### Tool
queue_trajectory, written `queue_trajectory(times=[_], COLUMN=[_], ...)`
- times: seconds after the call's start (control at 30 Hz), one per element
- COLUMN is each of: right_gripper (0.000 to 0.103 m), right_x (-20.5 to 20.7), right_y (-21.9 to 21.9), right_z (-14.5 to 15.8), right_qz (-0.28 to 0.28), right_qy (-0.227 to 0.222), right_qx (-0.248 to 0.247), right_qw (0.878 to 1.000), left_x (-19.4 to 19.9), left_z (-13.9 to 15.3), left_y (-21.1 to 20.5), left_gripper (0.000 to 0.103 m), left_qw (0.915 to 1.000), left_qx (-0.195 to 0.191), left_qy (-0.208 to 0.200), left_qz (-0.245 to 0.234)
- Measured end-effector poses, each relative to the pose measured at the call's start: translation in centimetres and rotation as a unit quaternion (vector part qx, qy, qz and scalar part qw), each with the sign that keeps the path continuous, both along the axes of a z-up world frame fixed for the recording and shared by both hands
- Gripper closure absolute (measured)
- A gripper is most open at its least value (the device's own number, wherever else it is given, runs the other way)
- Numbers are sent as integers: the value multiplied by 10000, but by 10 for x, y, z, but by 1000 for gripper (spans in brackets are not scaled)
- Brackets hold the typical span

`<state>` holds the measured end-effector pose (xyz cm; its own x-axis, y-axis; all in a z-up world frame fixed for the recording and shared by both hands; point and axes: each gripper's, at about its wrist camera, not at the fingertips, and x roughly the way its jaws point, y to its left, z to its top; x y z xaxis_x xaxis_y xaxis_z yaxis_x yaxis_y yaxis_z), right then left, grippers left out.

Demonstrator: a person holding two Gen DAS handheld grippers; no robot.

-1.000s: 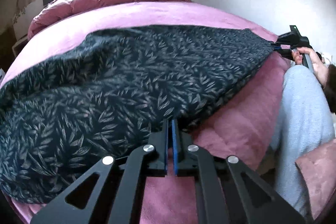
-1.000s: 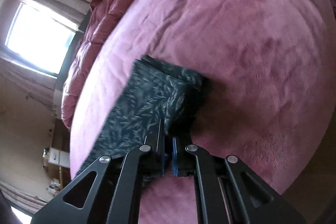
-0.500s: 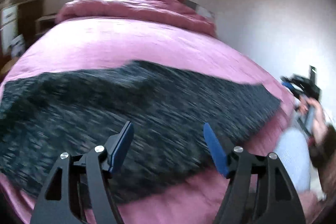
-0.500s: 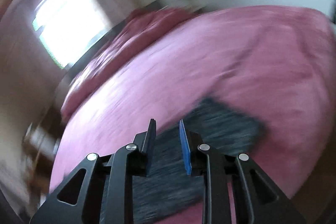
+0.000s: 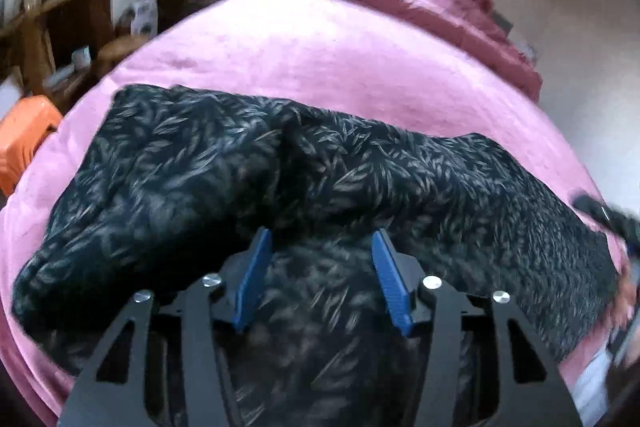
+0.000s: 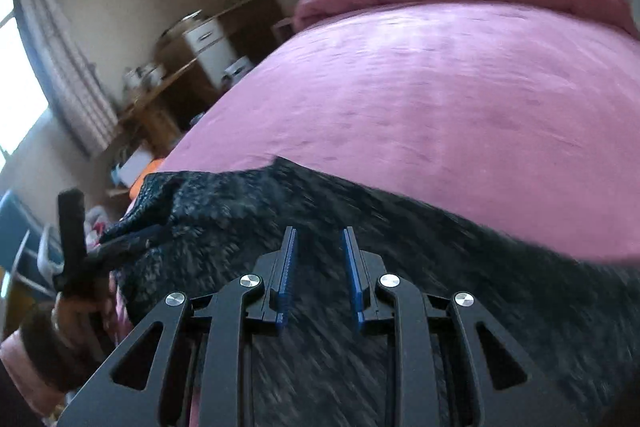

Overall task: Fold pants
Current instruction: 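Lay the pants edge down and open the right gripper while the left gripper smooths the fabric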

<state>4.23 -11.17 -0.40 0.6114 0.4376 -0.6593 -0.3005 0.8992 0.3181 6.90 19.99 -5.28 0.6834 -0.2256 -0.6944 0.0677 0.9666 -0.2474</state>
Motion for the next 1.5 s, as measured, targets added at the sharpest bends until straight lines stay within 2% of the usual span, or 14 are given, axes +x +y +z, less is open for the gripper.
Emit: queue_trajectory(times=[0.03, 0.07, 0.23, 0.37, 0.5, 0.63, 0.73, 0.87, 1.0, 1.07, 1.13, 1.23, 1.37, 1.5], right_gripper=[45, 42, 53, 54, 87, 102, 103, 102, 64, 63, 63, 63, 63, 63], right_x=[10, 19, 68, 107, 117, 131, 142, 124, 74, 45, 22, -9, -41, -69], right_y=[5, 13, 54, 69, 94, 102, 107, 92, 66, 62, 65, 78, 109, 132], right_z=[0, -2, -5, -20, -39, -39, -56, -45, -5, 4, 3, -12, -42, -65], right_qz=[22, -6, 29, 179, 706, 244, -84, 156, 35, 325, 633, 1025, 1237, 1627], right_qy=[1, -18, 41, 539, 840, 677, 498, 125, -662, -690, -579, -286, -171, -65], right_qx=[11, 14, -401, -354, -816, -954, -1420, -1082, -1069, -1111, -1063, -973, -1126, -1487], right_qw=[10000, 10000, 9992, 9978, 9906, 9928, 9886, 9939, 9921, 9909, 9906, 9895, 9858, 9754], left_x=[-10, -18, -37, -43, -54, -55, -63, -74, -76, -67, -57, -51, -58, -66], left_z=[-1, -2, -8, -9, -14, -14, -14, -8, 8, 13, 13, 3, -4, -6], left_y=[0, 1, 17, 9, 7, 5, 4, 5, 10, 15, 31, 44, 30, 27], left_gripper=[51, 51, 50, 50, 50, 50, 50, 50, 30, 31, 31, 45, 45, 44], left_qw=[9998, 9995, 9962, 9974, 9979, 9980, 9978, 9972, 9948, 9926, 9911, 9921, 9913, 9899], left_qx=[67, 48, -575, -280, -153, 52, 184, 50, -119, 306, 267, 162, 740, 938], left_qy=[-171, -325, -608, -568, -405, -331, -309, -452, -760, -783, -551, -183, -15, 244], left_qz=[-17, 3, 236, 350, 492, 536, 559, 595, 665, 882, 1180, 1229, 1089, 1036])
